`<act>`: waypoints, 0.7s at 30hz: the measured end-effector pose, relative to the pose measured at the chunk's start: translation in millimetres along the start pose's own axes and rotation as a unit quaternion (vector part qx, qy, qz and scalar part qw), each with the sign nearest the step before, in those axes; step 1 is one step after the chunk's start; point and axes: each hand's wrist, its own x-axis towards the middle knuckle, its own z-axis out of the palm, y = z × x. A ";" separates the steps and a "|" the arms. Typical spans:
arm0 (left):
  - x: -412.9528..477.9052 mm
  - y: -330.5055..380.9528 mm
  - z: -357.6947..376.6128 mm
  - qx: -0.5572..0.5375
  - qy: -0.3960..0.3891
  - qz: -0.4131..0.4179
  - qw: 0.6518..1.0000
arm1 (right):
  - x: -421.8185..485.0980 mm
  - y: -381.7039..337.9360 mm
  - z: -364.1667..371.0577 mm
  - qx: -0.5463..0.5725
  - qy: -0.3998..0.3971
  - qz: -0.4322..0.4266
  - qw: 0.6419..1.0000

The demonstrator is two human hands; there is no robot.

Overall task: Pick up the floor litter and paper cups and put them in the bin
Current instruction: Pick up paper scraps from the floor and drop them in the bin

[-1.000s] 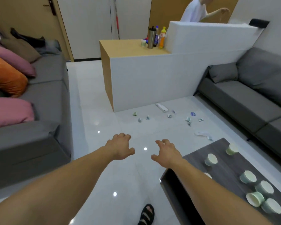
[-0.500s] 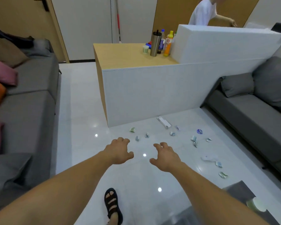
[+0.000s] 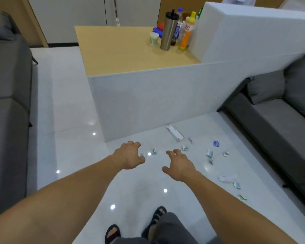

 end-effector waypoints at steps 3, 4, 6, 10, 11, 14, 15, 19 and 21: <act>50.1 -0.8 -6.6 -0.013 -0.020 -0.022 0.999 | 61.8 9.4 -12.4 -0.001 -0.021 -0.015 1.000; 68.7 -0.9 -7.9 -0.018 -0.026 -0.033 0.999 | 85.1 14.2 -14.8 -0.002 -0.032 -0.021 0.999; 107.2 -1.1 -10.1 -0.026 -0.035 -0.059 0.997 | 133.6 25.0 -17.0 -0.004 -0.053 -0.033 0.998; 186.5 -3.3 -2.5 -0.062 -0.051 -0.128 0.989 | 237.8 52.8 -12.4 -0.013 -0.101 -0.062 0.993; 207.5 -4.5 3.4 -0.067 -0.061 -0.139 0.986 | 263.4 61.4 -7.6 -0.012 -0.111 -0.064 0.992; 271.8 -14.4 33.4 -0.074 -0.088 -0.163 0.980 | 338.1 85.5 18.7 -0.016 -0.143 -0.062 0.988; 294.2 -19.7 48.2 -0.078 -0.096 -0.167 0.978 | 364.0 93.3 32.7 -0.018 -0.152 -0.060 0.986; 381.7 -51.0 132.4 -0.100 -0.117 -0.167 0.974 | 466.4 117.0 112.4 -0.030 -0.171 -0.075 0.982; 426.1 -74.7 185.5 -0.108 -0.124 -0.166 0.972 | 517.7 126.0 164.6 -0.039 -0.169 -0.086 0.981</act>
